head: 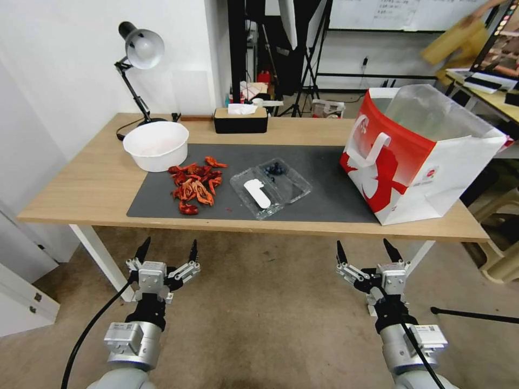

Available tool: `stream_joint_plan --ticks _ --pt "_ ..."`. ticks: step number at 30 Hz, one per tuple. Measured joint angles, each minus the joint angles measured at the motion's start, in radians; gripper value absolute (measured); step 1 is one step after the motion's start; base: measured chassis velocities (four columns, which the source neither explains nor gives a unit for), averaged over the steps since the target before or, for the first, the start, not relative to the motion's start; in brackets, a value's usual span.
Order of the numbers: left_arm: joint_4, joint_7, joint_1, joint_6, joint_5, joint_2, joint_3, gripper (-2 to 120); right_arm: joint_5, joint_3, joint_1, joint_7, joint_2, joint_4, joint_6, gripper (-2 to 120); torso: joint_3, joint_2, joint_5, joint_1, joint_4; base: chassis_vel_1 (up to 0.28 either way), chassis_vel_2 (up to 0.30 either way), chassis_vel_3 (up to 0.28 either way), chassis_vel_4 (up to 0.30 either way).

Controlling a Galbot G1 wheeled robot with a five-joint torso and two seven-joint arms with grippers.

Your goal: Close the takeout container lid, then place the container into the takeout bag.

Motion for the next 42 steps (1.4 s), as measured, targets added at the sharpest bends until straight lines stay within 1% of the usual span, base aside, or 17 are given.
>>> stream_joint_plan --ticks 23,28,29,30,31,32,33,34,35,36,38,39,42 --pt "0.000 0.000 0.000 0.000 -0.001 0.000 0.000 100 0.000 0.000 0.000 0.000 0.000 0.000 0.000 100 0.000 0.000 0.0000 0.000 0.0000 0.000 0.000 0.000 0.000" --pt "-0.002 -0.006 -0.001 0.008 -0.015 0.006 0.002 100 -0.006 -0.005 -0.025 -0.016 0.016 0.018 -0.028 100 0.000 0.000 0.0002 0.000 0.0003 0.000 0.000 0.000 0.000" --pt "-0.004 -0.012 -0.001 0.016 -0.028 0.009 0.005 100 -0.024 -0.027 -0.076 -0.055 0.055 0.061 -0.089 100 0.000 0.000 0.0001 0.000 0.0005 0.000 0.000 0.000 0.000" --pt "-0.012 -0.022 -0.003 0.030 -0.050 0.017 0.008 100 -0.034 -0.038 -0.111 -0.077 0.077 0.084 -0.124 100 0.000 0.000 -0.0004 0.000 -0.0006 0.000 0.000 0.000 0.000" --pt "-0.012 -0.022 -0.003 0.030 -0.050 0.017 0.008 100 -0.034 -0.038 -0.111 -0.077 0.077 0.084 -0.124 100 0.000 0.000 -0.0004 0.000 -0.0006 0.000 0.000 0.000 0.000" --pt "-0.027 -0.044 -0.006 0.059 -0.094 0.033 0.016 100 -0.041 -0.045 -0.139 -0.099 0.095 0.104 -0.150 100 0.000 0.000 -0.0006 0.000 -0.0007 0.000 0.000 0.000 0.000" --pt "-0.042 -0.068 -0.010 0.091 -0.144 0.051 0.025 100 -0.041 -0.045 -0.144 -0.109 0.099 0.109 -0.154 100 0.000 0.000 -0.0002 0.000 0.0000 0.000 0.000 0.000 0.000" --pt "-0.050 -0.080 -0.012 0.108 -0.169 0.060 0.029 100 -0.041 -0.045 -0.146 -0.112 0.100 0.111 -0.154 100 0.000 0.000 -0.0002 0.000 0.0002 0.000 0.000 0.000 0.000" --pt "-0.067 -0.104 -0.016 0.141 -0.220 0.079 0.040 100 -0.041 -0.045 -0.146 -0.114 0.100 0.112 -0.154 100 0.000 0.000 0.0001 0.000 0.0001 0.000 0.000 0.000 0.000" --pt "-0.067 -0.104 -0.016 0.141 -0.220 0.079 0.040 100 -0.041 -0.045 -0.146 -0.114 0.100 0.112 -0.154 100 0.000 0.000 0.0001 0.000 0.0001 0.000 0.000 0.000 0.000" --pt "-0.088 -0.135 -0.022 0.183 -0.284 0.102 0.051 100 -0.041 -0.045 -0.147 -0.115 0.099 0.113 -0.152 100 0.000 0.000 0.0000 0.000 0.0001 0.000 0.000 0.000 0.000" --pt "-0.088 -0.135 -0.022 0.183 -0.284 0.102 0.051 100 -0.041 -0.045 -0.147 -0.115 0.099 0.113 -0.152 100 0.000 0.000 0.0000 0.000 0.0001 0.000 0.000 0.000 0.000" --pt "-0.122 -0.187 -0.030 0.253 -0.391 0.141 0.071 100 -0.041 -0.044 -0.146 -0.115 0.098 0.114 -0.149 100 0.000 0.000 0.0000 0.000 0.0001 0.000 0.000 0.000 0.000"
